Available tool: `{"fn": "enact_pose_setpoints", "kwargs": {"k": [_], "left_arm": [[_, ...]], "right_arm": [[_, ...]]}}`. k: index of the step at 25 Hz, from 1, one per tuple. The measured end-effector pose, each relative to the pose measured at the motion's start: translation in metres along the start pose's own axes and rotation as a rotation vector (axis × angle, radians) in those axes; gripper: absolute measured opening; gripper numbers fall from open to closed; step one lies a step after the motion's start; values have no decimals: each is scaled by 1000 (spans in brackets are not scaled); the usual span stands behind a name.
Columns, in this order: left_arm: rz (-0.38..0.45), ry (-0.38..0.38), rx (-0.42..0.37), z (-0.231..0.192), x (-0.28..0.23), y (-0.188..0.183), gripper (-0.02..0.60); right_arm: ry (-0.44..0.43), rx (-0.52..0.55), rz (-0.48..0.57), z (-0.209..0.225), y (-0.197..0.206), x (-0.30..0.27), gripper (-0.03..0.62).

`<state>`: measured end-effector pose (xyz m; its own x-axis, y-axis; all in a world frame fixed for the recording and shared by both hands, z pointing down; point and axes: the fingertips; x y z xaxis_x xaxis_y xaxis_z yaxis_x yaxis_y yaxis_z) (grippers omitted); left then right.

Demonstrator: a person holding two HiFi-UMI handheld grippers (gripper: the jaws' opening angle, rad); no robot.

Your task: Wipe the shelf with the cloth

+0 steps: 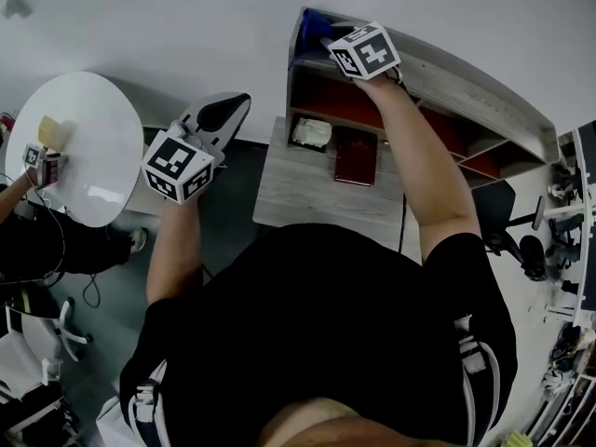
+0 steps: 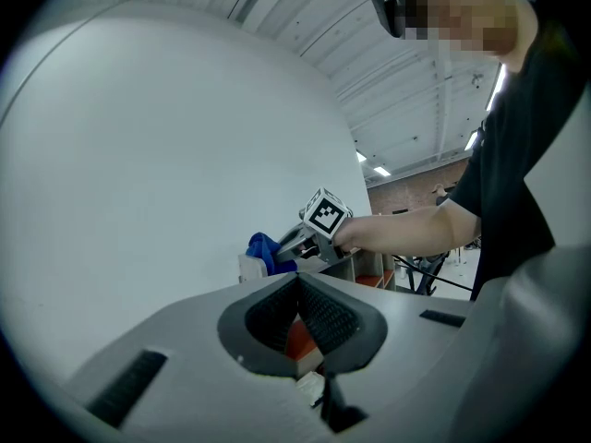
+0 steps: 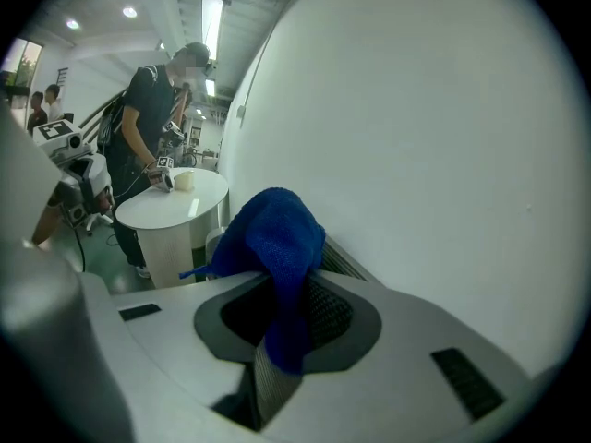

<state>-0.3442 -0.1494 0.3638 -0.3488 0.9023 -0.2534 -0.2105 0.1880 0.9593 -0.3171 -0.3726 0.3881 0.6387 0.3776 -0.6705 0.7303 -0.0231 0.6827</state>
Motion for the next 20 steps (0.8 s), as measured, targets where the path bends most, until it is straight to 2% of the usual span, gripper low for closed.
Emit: {"fn": "enact_pose_setpoints", "kwargs": {"k": [5,14,20], "left_arm": [[-6,2,4,11,-10,-5,17],[0,55,8,37,-31,-21,17],[-5,91,-22,57,-53,-33,17]], "right_arm": [[-14,5,-9,4,9,4,71],[-14,21,-13,18,27,27,71],[4,17,-44,35,52,48,71]]}}
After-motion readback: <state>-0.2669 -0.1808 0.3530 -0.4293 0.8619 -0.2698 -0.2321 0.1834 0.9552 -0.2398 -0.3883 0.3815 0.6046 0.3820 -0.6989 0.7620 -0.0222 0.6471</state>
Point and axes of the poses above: the fingertips, and each gripper's own axes: x backward along the fingers, z to its right, y out of its underside, and after that the axes turned 11 degrees about -z, right-handed
